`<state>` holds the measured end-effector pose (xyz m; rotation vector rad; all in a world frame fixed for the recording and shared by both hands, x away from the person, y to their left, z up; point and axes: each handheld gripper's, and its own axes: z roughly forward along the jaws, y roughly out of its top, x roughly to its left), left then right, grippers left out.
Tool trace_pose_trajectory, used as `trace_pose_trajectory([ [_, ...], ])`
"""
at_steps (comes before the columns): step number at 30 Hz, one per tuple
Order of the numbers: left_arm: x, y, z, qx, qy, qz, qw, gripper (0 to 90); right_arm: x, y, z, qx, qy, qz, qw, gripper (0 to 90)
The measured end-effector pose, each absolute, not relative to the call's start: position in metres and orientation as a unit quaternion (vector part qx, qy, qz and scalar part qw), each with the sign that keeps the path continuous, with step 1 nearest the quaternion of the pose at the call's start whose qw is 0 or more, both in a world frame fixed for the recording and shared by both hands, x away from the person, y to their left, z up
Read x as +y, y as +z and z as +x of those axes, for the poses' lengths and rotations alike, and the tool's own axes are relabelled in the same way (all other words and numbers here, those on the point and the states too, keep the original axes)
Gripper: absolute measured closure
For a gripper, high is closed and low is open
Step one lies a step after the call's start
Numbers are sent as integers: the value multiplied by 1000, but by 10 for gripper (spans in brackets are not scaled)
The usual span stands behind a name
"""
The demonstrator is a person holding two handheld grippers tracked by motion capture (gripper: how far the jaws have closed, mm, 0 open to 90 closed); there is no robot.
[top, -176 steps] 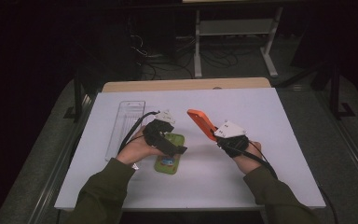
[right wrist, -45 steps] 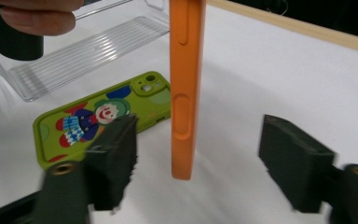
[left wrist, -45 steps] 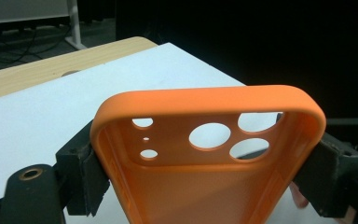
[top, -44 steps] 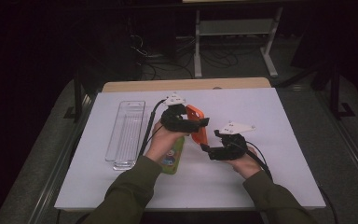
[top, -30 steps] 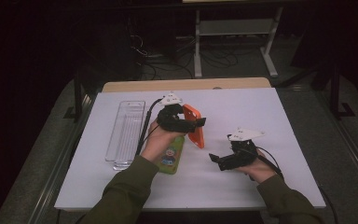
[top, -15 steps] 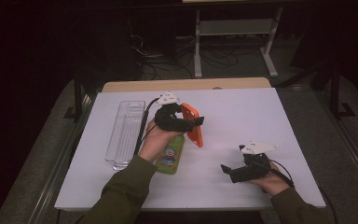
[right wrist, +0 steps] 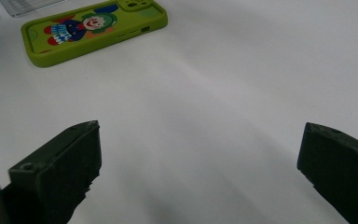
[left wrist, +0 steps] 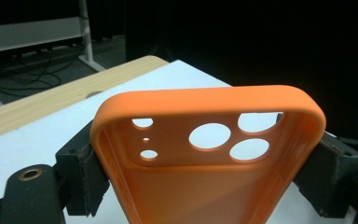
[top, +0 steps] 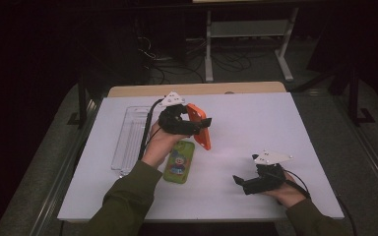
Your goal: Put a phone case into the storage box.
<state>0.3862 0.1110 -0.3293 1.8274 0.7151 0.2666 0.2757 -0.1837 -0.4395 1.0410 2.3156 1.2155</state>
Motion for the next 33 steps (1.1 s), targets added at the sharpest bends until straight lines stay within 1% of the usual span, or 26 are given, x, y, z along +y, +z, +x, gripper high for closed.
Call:
trace_pose_trajectory([
  [5,118,-316,392,303,132,767,550,163,-183,-439,276,811,427,365,162,0],
  [13,134,-297,407,314,144,760,551,163,-183,-439,276,811,428,363,164,0],
  [23,155,-286,424,337,179,751,538,163,-184,-437,275,810,429,365,163,0],
  [33,180,-278,438,375,223,733,522,162,-184,-437,275,809,431,364,163,0],
])
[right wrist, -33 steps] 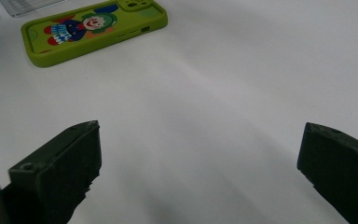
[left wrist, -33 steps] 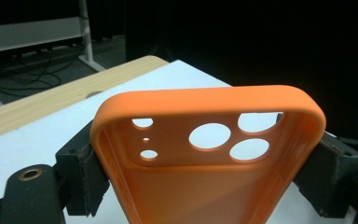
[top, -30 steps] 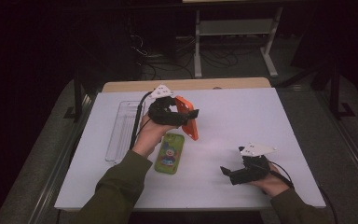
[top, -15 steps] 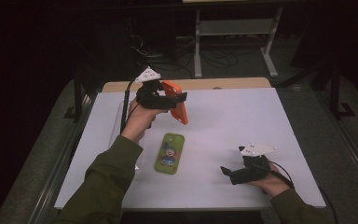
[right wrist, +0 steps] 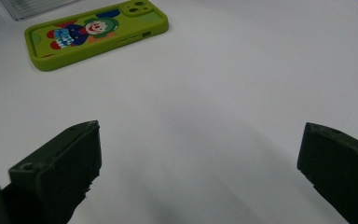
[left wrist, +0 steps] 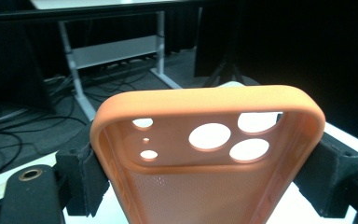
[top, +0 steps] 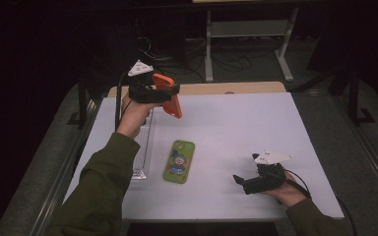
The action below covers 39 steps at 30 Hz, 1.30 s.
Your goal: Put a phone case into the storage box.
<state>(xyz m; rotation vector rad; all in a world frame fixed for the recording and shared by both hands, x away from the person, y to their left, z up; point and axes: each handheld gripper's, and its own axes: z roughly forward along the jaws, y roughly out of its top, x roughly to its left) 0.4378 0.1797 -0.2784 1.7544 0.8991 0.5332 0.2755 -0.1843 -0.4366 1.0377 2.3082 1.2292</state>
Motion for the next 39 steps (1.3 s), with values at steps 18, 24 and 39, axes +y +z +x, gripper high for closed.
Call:
trace_pose_trajectory([
  [18,213,-282,456,437,304,706,466,162,-185,-437,276,810,431,361,167,0],
  [24,224,-288,462,465,318,693,450,162,-185,-437,276,810,431,362,165,0],
  [39,242,-321,476,526,338,664,410,160,-185,-437,277,811,430,360,168,0],
])
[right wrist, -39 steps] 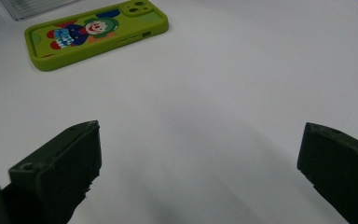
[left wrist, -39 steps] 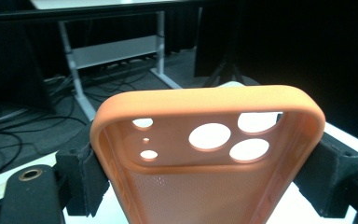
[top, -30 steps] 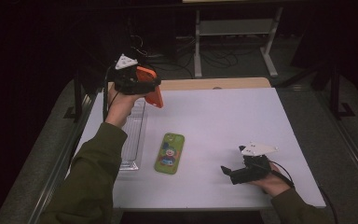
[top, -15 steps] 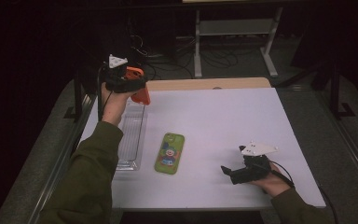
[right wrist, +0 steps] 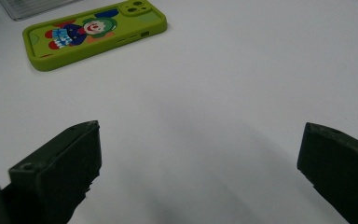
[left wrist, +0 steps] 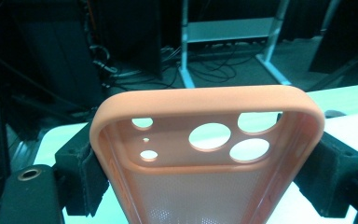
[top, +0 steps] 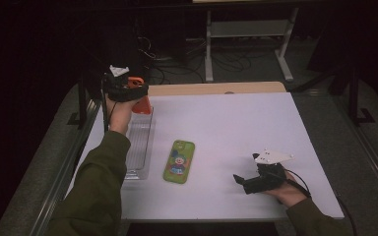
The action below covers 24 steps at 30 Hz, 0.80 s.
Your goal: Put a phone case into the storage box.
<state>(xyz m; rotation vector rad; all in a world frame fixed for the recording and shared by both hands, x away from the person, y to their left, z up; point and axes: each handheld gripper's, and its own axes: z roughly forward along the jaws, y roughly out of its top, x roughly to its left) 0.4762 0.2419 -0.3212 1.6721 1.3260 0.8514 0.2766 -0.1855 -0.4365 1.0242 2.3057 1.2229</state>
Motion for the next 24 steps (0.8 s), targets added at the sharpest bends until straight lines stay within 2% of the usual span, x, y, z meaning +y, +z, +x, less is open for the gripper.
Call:
trace_pose_trajectory([
  [8,243,-343,485,551,337,654,394,159,-186,-437,277,810,430,360,168,0],
  [13,243,-352,489,555,344,663,366,158,-186,-436,277,810,431,359,169,0],
  [24,240,-365,496,573,339,654,360,156,-186,-436,276,808,433,363,165,0],
])
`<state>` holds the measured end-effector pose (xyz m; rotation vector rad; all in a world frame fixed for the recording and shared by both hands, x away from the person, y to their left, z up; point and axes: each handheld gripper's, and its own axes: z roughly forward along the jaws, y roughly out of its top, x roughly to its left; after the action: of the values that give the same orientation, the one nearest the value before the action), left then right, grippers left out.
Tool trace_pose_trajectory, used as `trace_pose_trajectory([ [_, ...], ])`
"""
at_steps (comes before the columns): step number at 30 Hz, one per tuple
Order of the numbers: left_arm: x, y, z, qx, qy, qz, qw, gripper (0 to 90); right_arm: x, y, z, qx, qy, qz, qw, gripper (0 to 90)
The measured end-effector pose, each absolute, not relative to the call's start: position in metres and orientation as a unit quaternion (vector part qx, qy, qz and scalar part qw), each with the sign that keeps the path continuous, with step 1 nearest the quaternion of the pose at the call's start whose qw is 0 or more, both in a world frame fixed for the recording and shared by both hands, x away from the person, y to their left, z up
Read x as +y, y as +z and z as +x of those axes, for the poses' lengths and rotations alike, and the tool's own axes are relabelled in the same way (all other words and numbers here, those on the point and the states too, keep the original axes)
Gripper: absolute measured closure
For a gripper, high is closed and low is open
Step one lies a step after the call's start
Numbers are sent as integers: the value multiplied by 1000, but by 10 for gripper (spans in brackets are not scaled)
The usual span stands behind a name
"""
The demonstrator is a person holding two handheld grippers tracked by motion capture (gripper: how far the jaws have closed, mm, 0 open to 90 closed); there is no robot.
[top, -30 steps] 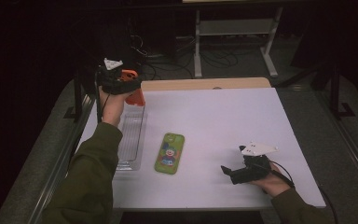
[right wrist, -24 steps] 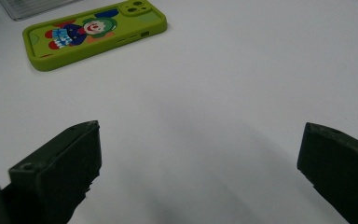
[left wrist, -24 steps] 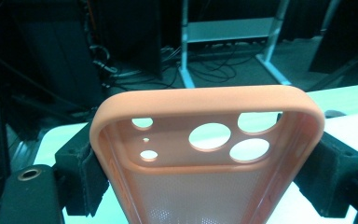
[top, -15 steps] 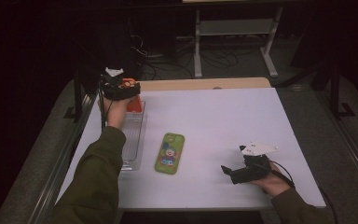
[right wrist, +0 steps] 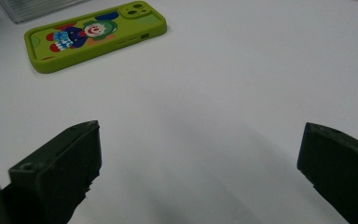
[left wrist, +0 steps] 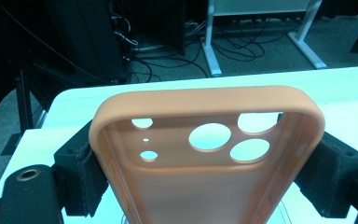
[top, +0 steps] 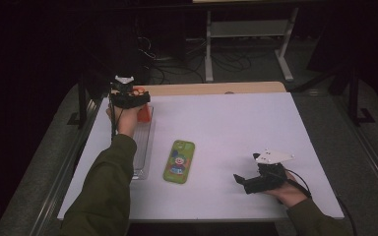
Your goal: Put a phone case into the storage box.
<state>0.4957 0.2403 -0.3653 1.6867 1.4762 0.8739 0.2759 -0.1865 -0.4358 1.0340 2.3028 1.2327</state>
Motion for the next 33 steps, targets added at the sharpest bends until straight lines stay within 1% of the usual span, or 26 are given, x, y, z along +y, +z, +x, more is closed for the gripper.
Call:
trace_pose_trajectory([
  [5,240,-369,498,574,341,657,350,155,-187,-436,276,808,433,363,165,0],
  [20,240,-372,500,577,339,653,354,143,-186,-436,275,808,433,363,165,0],
  [28,242,-372,500,579,334,652,358,41,-186,-436,275,809,433,363,165,0],
  [33,245,-369,499,574,335,652,365,16,-186,-436,275,810,432,361,165,0],
])
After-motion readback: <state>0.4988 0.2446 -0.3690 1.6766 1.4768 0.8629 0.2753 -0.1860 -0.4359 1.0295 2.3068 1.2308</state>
